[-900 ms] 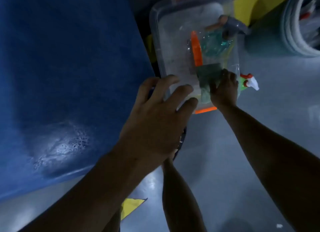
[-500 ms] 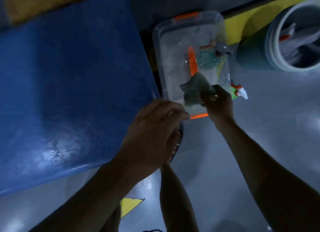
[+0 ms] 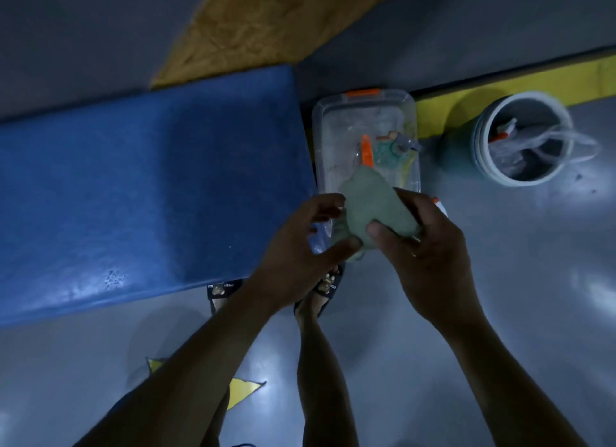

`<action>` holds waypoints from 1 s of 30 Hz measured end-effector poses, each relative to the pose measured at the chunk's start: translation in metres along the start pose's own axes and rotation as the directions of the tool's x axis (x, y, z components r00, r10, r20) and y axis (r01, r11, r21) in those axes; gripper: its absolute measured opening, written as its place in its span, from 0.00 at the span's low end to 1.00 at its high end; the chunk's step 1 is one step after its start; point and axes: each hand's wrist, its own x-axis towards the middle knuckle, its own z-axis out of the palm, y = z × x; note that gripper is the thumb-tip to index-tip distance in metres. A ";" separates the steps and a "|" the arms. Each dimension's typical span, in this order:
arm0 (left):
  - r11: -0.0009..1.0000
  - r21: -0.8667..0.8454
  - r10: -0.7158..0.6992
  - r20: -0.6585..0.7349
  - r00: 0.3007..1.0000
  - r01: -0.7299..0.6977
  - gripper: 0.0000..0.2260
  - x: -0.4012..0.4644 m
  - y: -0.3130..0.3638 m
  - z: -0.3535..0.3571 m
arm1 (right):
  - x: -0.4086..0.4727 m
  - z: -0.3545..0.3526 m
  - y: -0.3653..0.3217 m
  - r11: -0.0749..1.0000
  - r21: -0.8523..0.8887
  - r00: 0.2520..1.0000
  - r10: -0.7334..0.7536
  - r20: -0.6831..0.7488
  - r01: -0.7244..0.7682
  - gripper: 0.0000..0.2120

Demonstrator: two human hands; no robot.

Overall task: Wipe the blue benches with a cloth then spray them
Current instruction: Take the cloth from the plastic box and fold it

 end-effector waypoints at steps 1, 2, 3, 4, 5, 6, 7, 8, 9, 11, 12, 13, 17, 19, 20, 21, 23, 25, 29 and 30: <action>1.000 -0.006 0.006 -0.022 1.000 -0.006 0.18 -0.005 0.000 0.000 | -0.003 0.001 -0.005 1.000 0.011 1.000 0.001 0.009 -0.001 0.17; 1.000 -0.012 0.013 -0.047 0.999 -0.014 0.14 -0.010 0.001 0.000 | -0.005 0.001 -0.010 1.000 0.025 1.000 0.003 0.016 -0.003 0.18; 1.000 -0.003 0.024 -0.077 0.997 -0.024 0.09 -0.015 0.000 -0.001 | -0.006 0.003 -0.013 1.000 0.031 1.000 -0.002 0.026 0.001 0.18; 0.999 0.022 0.047 -0.108 0.993 -0.045 0.06 -0.020 0.000 -0.003 | -0.007 0.004 -0.016 1.000 0.024 0.999 -0.012 0.041 0.011 0.19; 0.995 0.068 0.081 -0.142 0.986 -0.072 0.06 -0.028 -0.001 -0.004 | -0.009 0.006 -0.018 1.000 0.013 0.998 -0.026 0.057 0.025 0.19; 0.990 0.109 0.105 -0.172 0.979 -0.087 0.06 -0.035 -0.003 -0.006 | -0.010 0.008 -0.019 0.999 0.005 0.997 -0.039 0.067 0.039 0.19; 0.987 0.131 0.113 -0.201 0.973 -0.088 0.06 -0.043 -0.005 -0.008 | -0.012 0.010 -0.020 0.999 0.000 0.996 -0.051 0.076 0.051 0.19; 0.989 0.122 0.107 -0.231 0.967 -0.080 0.06 -0.050 -0.005 -0.012 | -0.014 0.013 -0.023 0.998 -0.015 0.994 -0.066 0.088 0.067 0.18; 0.993 0.099 0.093 -0.260 0.961 -0.070 0.09 -0.057 -0.004 -0.017 | -0.015 0.016 -0.026 0.995 -0.046 0.991 -0.086 0.107 0.092 0.17; 0.994 0.061 0.104 -0.277 0.955 -0.091 0.20 -0.066 -0.002 -0.030 | -0.019 0.024 -0.032 0.977 -0.123 0.975 -0.156 0.160 0.176 0.17; 0.990 0.071 0.137 -0.271 0.953 -0.122 0.24 -0.069 -0.001 -0.036 | -0.022 0.029 -0.035 0.964 -0.150 0.964 -0.192 0.184 0.220 0.17; 0.982 0.097 0.185 -0.268 0.945 -0.164 0.25 -0.071 0.000 -0.043 | -0.025 0.035 -0.037 0.954 -0.161 0.954 -0.218 0.204 0.252 0.17; 0.937 0.225 0.337 -0.386 0.859 -0.267 0.13 -0.086 0.001 -0.062 | -0.039 0.064 -0.046 0.965 -0.122 0.960 -0.209 0.183 0.234 0.15; 0.935 0.244 0.343 -0.431 0.835 -0.258 0.10 -0.097 -0.002 -0.071 | -0.044 0.080 -0.047 0.974 -0.112 0.975 -0.183 0.129 0.197 0.13; 0.937 0.238 0.340 -0.435 0.834 -0.257 0.09 -0.103 -0.002 -0.076 | -0.045 0.088 -0.046 0.971 -0.124 0.975 -0.190 0.117 0.204 0.14; 0.938 0.223 0.338 -0.426 0.839 -0.265 0.07 -0.109 -0.003 -0.082 | -0.046 0.096 -0.045 0.971 -0.122 0.972 -0.191 0.135 0.207 0.15; 0.938 0.170 0.346 -0.371 0.862 -0.303 0.05 -0.120 -0.004 -0.094 | -0.048 0.109 -0.046 0.995 0.030 0.968 -0.095 0.234 0.090 0.21; 0.946 0.090 0.324 -0.306 0.895 -0.311 0.05 -0.131 -0.007 -0.107 | -0.050 0.120 -0.050 0.970 0.221 0.935 0.020 0.353 -0.105 0.19; 0.961 -0.172 0.162 -0.281 0.946 -0.215 0.04 -0.145 -0.013 -0.130 | -0.055 0.138 -0.056 0.838 0.402 0.862 0.146 0.485 -0.368 0.29; 0.948 -0.256 0.107 -0.297 0.949 -0.187 0.05 -0.146 -0.014 -0.137 | -0.057 0.142 -0.055 0.797 0.412 0.835 0.196 0.514 -0.441 0.34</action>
